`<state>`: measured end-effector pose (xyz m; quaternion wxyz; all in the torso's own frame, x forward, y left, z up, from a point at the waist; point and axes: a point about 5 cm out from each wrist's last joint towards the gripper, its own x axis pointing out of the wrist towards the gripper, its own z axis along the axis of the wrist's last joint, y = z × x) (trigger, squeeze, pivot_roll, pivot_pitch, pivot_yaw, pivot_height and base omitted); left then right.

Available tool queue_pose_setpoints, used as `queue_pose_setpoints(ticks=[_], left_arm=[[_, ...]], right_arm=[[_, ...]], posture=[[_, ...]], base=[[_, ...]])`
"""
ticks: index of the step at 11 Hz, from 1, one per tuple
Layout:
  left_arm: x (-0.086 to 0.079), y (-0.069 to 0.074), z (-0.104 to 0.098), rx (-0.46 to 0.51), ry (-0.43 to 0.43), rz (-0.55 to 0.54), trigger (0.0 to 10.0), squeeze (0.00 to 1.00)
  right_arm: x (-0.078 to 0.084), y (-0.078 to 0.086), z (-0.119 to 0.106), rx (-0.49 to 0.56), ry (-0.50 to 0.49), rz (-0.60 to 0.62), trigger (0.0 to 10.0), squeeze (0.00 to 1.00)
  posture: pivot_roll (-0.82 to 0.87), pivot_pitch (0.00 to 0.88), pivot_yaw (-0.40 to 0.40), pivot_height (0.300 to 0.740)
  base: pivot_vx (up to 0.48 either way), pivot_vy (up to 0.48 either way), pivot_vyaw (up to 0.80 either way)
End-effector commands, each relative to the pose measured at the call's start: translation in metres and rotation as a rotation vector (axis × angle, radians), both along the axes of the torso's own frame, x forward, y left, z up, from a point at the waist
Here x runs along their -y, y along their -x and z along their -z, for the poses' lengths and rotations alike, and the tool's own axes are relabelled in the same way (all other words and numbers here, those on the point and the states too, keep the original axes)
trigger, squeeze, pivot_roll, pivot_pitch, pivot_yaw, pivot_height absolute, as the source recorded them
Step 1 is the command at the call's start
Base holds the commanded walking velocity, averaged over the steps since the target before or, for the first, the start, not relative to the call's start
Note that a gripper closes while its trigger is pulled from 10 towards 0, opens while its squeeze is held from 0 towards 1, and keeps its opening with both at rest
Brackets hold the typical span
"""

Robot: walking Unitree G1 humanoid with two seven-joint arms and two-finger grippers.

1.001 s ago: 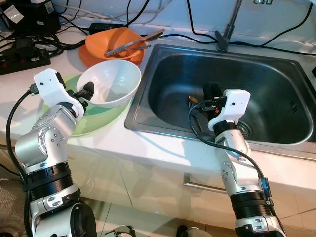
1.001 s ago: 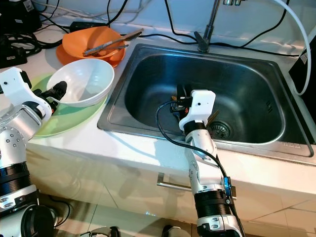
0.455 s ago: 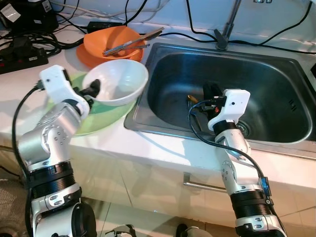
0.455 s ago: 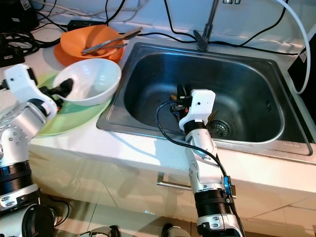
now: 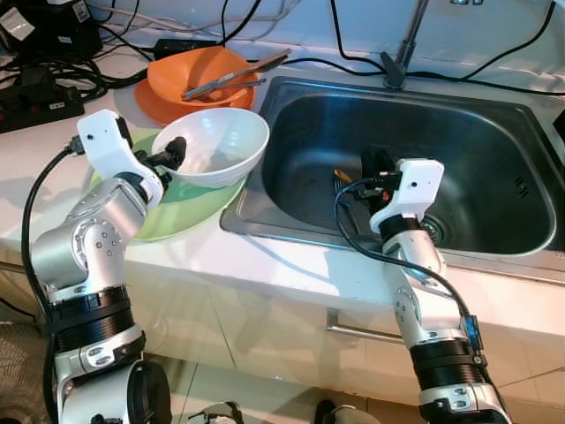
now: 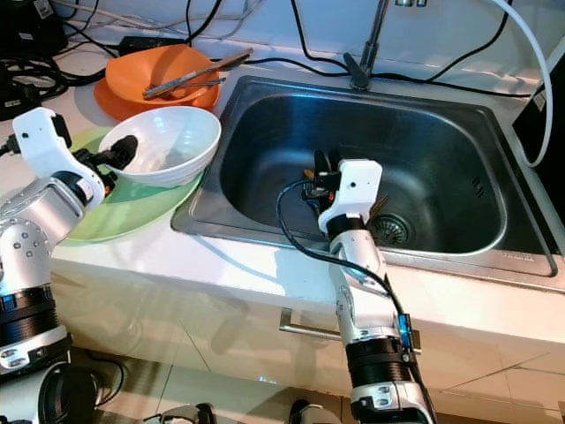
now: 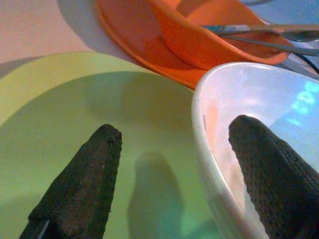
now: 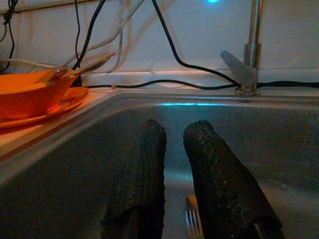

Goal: Kitchen organization

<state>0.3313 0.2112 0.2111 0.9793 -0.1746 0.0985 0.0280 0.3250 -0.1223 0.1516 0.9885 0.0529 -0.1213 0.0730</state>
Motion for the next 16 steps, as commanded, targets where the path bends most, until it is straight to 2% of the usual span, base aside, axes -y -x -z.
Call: queue_pose_setpoints(ticks=[1, 2, 3, 7, 10, 11, 14, 16], left_arm=[[0.005, -0.001, -0.018, 0.071, -0.025, 0.031, 8.8, 0.0], [0.008, -0.001, -0.016, 0.058, -0.041, 0.039, 10.0, 0.0], [0.01, -0.001, -0.013, 0.052, -0.063, 0.049, 10.0, 1.0], [0.004, 0.001, -0.017, 0.051, -0.087, 0.042, 10.0, 1.0], [0.005, 0.001, -0.02, 0.055, -0.072, 0.043, 10.0, 1.0], [0.006, 0.001, -0.023, 0.059, -0.06, 0.038, 10.0, 0.0], [0.003, 0.004, -0.033, 0.06, -0.034, 0.004, 10.0, 0.0], [-0.002, 0.007, -0.029, 0.005, -0.04, -0.019, 10.0, 0.0]], right_arm=[[0.001, 0.002, 0.018, -0.062, -0.01, 0.007, 10.0, 0.0], [0.001, 0.002, 0.018, -0.062, -0.011, 0.007, 10.0, 0.0], [0.001, 0.002, 0.018, -0.062, -0.01, 0.008, 10.0, 0.0], [0.001, 0.001, 0.018, -0.06, -0.011, 0.006, 10.0, 0.0], [0.0, 0.0, 0.017, -0.059, -0.01, 0.006, 10.0, 0.0], [0.0, 0.0, 0.017, -0.059, -0.01, 0.005, 10.0, 0.0], [0.0, 0.0, 0.018, -0.061, -0.01, 0.001, 10.0, 0.0], [-0.002, -0.001, 0.019, -0.063, -0.01, -0.005, 10.0, 0.0]], posture=[[0.13, 0.088, 0.031, 0.74], [0.12, 0.083, 0.032, 0.74], [0.12, 0.081, 0.033, 0.74], [0.13, 0.087, 0.029, 0.74], [0.13, 0.089, 0.029, 0.74], [0.13, 0.091, 0.029, 0.74], [0.14, 0.094, 0.033, 0.74], [0.15, 0.088, 0.038, 0.74]], base=[[0.0, 0.0, 0.0], [0.0, 0.0, 0.0], [0.0, 0.0, 0.0], [0.0, 0.0, 0.0], [0.0, 0.0, 0.0], [0.0, 0.0, 0.0], [0.0, 0.0, 0.0], [0.0, 0.0, 0.0]])
